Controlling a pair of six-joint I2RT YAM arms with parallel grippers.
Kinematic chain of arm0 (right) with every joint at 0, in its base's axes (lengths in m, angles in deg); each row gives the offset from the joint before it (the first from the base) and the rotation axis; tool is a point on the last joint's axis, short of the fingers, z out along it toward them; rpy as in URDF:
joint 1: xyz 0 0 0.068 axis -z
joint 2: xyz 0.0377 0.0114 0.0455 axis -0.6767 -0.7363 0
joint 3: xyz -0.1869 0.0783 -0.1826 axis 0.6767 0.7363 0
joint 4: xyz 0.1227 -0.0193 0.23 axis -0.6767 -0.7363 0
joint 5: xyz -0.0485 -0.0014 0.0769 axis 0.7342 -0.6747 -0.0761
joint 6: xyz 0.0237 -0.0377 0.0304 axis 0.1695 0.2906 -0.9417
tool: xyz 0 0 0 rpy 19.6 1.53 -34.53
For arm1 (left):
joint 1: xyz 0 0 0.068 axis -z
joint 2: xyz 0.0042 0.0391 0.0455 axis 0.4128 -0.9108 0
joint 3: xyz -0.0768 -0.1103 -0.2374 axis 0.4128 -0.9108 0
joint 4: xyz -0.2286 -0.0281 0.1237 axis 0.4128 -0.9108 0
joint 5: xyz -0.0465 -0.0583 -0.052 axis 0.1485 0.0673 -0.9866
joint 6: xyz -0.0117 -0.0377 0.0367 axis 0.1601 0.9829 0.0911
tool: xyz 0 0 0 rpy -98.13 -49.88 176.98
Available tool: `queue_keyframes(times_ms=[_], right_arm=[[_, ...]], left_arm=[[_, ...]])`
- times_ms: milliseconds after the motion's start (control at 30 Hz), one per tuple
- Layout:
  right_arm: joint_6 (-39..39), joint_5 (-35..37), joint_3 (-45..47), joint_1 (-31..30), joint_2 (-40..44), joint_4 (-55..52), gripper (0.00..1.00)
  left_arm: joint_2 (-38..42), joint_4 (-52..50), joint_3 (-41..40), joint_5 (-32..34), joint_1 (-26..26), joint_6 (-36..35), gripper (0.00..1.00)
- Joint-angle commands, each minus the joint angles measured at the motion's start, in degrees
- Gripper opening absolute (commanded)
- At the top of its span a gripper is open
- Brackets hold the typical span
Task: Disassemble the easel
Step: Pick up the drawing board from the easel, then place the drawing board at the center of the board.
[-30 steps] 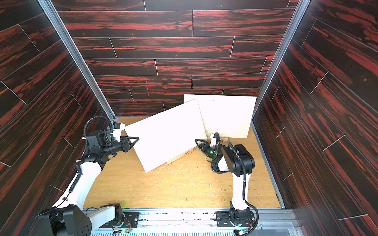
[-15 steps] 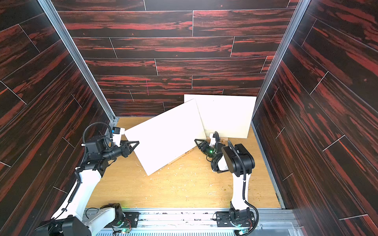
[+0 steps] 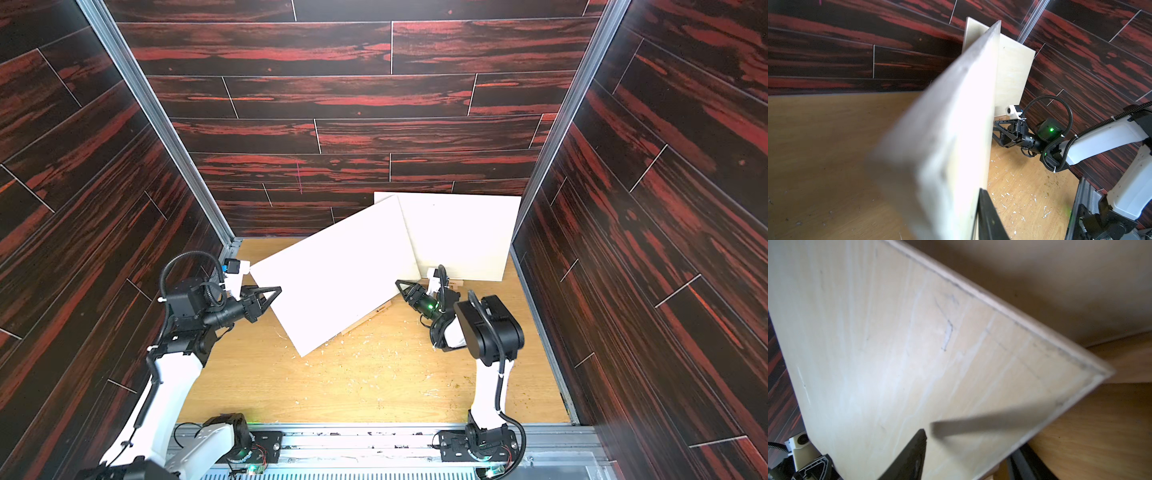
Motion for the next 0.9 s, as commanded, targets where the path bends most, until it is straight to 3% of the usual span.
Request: queue_keyframes(times_ms=[0,433,867], right_arm=[[1.58,-3.11,1.43,-1.3,8.24,13.05,0.62],[3.48,0.74,18.21,-1.65,17.38,13.05,0.62],[1.36,4.29,25.79,-3.36,12.86,12.96,0.66]], left_arm=[[1.1,0.54,-1.23,5.22,0.48,-4.39,0.13],[5.47,-5.06,-5.25,4.43,5.36,-4.51,0.12],[7.52,-3.72,-9.58,6.49,7.23,-1.93,0.12]])
